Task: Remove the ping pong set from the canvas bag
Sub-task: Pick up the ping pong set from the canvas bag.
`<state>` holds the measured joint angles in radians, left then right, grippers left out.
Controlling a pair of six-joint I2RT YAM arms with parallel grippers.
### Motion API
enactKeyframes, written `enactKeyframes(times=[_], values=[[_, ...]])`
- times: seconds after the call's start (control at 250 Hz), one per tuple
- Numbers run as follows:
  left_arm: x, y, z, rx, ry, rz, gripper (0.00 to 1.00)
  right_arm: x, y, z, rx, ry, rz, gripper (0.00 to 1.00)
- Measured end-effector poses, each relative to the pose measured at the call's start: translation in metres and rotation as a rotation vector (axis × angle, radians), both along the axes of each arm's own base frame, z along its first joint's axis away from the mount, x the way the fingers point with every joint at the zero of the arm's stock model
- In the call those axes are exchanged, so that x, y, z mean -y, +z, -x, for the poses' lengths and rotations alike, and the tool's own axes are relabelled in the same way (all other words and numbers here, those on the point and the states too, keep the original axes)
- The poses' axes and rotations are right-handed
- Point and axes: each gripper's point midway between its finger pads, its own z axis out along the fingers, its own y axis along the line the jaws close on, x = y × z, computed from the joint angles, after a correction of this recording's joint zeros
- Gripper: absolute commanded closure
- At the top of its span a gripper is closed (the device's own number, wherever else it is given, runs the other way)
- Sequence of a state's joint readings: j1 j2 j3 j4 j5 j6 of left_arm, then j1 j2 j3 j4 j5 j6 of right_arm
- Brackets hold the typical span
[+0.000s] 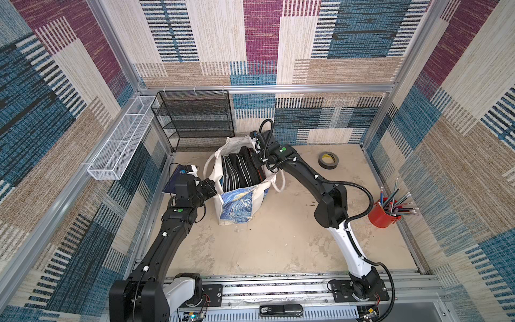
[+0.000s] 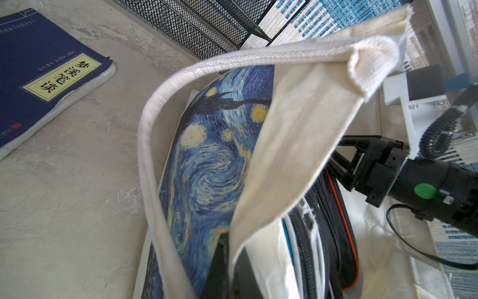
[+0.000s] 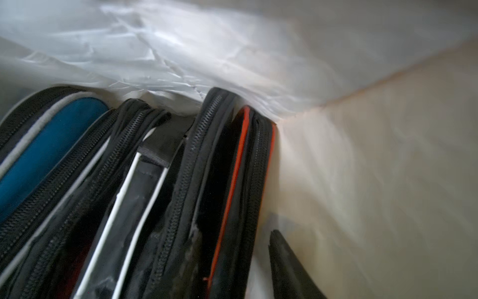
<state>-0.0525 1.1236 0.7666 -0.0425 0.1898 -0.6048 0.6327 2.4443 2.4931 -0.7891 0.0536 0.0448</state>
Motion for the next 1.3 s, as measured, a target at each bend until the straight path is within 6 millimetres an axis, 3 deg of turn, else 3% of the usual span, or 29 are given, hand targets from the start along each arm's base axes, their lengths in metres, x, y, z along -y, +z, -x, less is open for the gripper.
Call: enactKeyframes(times=[0.316, 0.468, 0.52, 0.632, 0.876, 1.3], values=[[0.000, 0.000, 0.001, 0.003, 0.002, -0.001, 1.00, -0.003, -0.023, -0.003, -0.011, -0.005, 0.021, 0.57], [0.000, 0.000, 0.001, 0.003, 0.003, -0.001, 1.00, -0.008, -0.024, -0.001, -0.005, 0.001, 0.019, 0.59], [0.000, 0.000, 0.001, 0.003, 0.003, -0.001, 1.00, -0.011, -0.025, 0.000, -0.005, 0.006, 0.020, 0.66], [0.000, -0.001, 0.001, 0.000, 0.002, -0.001, 1.00, -0.017, -0.029, 0.003, -0.008, 0.009, 0.015, 1.00], [0.000, -0.004, 0.000, -0.009, 0.002, -0.001, 1.00, -0.024, -0.019, 0.009, 0.000, 0.005, -0.006, 1.00], [-0.001, 0.009, -0.001, -0.034, 0.010, -0.002, 1.00, -0.031, -0.006, 0.024, 0.019, 0.002, 0.036, 1.00]])
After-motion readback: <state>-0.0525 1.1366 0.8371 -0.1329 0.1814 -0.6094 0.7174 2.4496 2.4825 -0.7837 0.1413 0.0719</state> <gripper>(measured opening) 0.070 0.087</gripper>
